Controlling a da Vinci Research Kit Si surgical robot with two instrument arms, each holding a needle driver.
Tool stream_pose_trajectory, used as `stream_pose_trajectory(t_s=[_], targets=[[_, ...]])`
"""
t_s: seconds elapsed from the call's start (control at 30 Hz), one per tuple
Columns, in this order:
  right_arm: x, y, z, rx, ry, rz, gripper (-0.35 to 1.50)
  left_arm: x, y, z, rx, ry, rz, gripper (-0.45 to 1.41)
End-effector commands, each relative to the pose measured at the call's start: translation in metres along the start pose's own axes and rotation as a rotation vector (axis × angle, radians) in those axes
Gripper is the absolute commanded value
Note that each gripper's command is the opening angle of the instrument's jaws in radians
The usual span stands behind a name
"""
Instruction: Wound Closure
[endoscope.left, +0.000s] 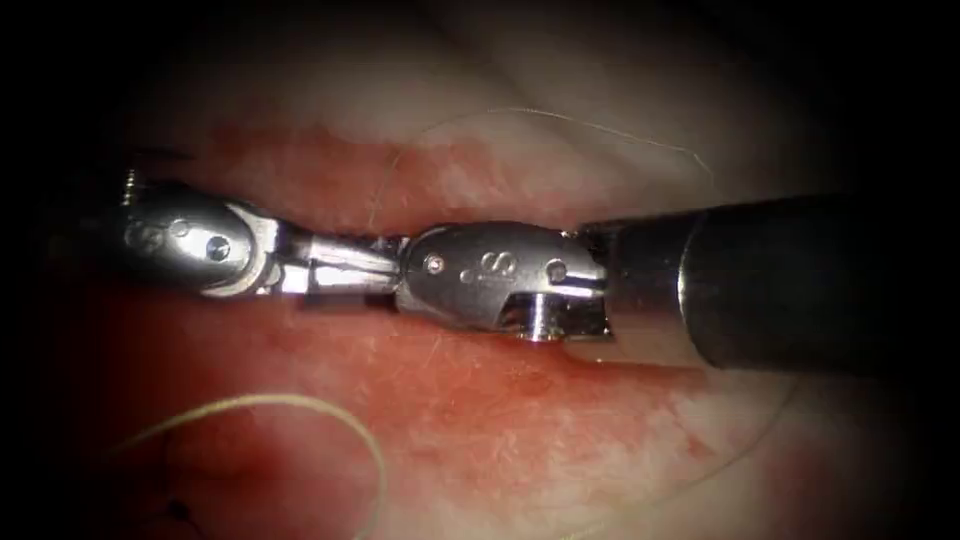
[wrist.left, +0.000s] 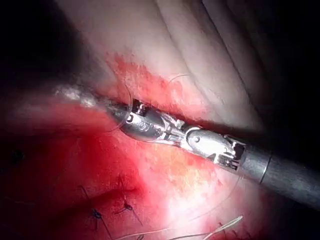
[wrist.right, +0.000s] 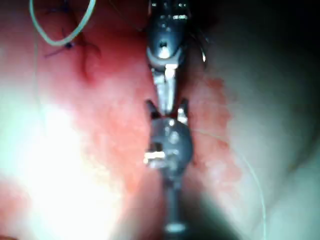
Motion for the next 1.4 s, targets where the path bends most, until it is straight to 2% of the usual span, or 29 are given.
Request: stream_pose_trajectory(t_s=[0.03, 0.07, 0.13, 0.17, 0.37, 0.53, 0.57, 0.67, 0.8, 0.83, 0.93, 1.03, 1.1, 1.13, 1.17, 1.23, 1.27, 1.33, 1.4], targets=[[0.0001, 0.0004, -0.0008, -0.001, 0.001, 0.008, 1.46, -0.0005, 0.0000, 0.0004, 0.005, 0.002, -0.003, -0.35], [0.0004, 0.0007, -0.0020, 0.000, 0.002, 0.013, 1.46, -0.0004, -0.0002, 0.0000, 0.010, 0.002, -0.005, -0.35], [0.0017, 0.0018, -0.0066, -0.006, 0.035, 0.034, 1.48, -0.0003, -0.0010, -0.0014, 0.024, 0.000, -0.003, -0.35], [0.0017, 0.0018, -0.0066, -0.006, 0.035, 0.034, 1.48, -0.0003, -0.0010, -0.0014, 0.024, 0.000, -0.003, -0.35], [0.0031, 0.0030, -0.0131, -0.027, 0.066, 0.057, 1.48, -0.0008, -0.0024, -0.0026, 0.045, -0.006, 0.000, -0.35], [0.0027, 0.0030, -0.0144, -0.040, 0.063, 0.059, 1.48, -0.0019, -0.0052, -0.0030, 0.110, -0.040, 0.000, -0.35], [0.0025, 0.0030, -0.0146, -0.042, 0.062, 0.057, 1.48, -0.0028, -0.0068, -0.0032, 0.193, -0.084, 0.004, -0.35], [0.0024, 0.0032, -0.0146, -0.059, 0.054, 0.058, 1.48, -0.0044, -0.0097, -0.0031, 0.322, -0.138, -0.068, -0.35], [0.0022, 0.0032, -0.0145, -0.083, 0.043, 0.061, 1.48, -0.0058, -0.0128, -0.0025, 0.373, -0.273, -0.034, -0.35], [0.0021, 0.0032, -0.0144, -0.089, 0.041, 0.061, 1.48, -0.0069, -0.0138, -0.0019, 0.388, -0.337, -0.007, -0.35], [0.0020, 0.0031, -0.0143, -0.092, 0.040, 0.061, 1.48, -0.0106, -0.0158, -0.0005, 0.348, -0.535, 0.052, -0.35], [0.0020, 0.0030, -0.0142, -0.099, 0.037, 0.062, 1.48, -0.0141, -0.0159, 0.0003, 0.275, -0.510, 0.025, -0.35], [0.0019, 0.0028, -0.0138, -0.102, 0.037, 0.060, 1.48, -0.0159, -0.0154, 0.0011, 0.255, -0.488, -0.027, -0.35], [0.0018, 0.0028, -0.0138, -0.103, 0.037, 0.060, 1.48, -0.0163, -0.0153, 0.0012, 0.246, -0.478, -0.048, -0.30], [0.0018, 0.0026, -0.0137, -0.104, 0.037, 0.059, 1.48, -0.0168, -0.0151, 0.0014, 0.244, -0.459, -0.150, 0.07], [0.0017, 0.0025, -0.0135, -0.107, 0.039, 0.058, 1.48, -0.0170, -0.0151, 0.0011, 0.261, -0.444, -0.280, 0.32], [0.0016, 0.0024, -0.0135, -0.107, 0.039, 0.057, 1.48, -0.0169, -0.0150, 0.0006, 0.288, -0.454, -0.388, 0.48], [0.0016, 0.0024, -0.0134, -0.108, 0.039, 0.056, 1.48, -0.0168, -0.0149, -0.0003, 0.294, -0.501, -0.453, 0.59], [0.0016, 0.0024, -0.0135, -0.106, 0.037, 0.056, 1.48, -0.0166, -0.0147, -0.0021, 0.267, -0.587, -0.460, 0.68]])
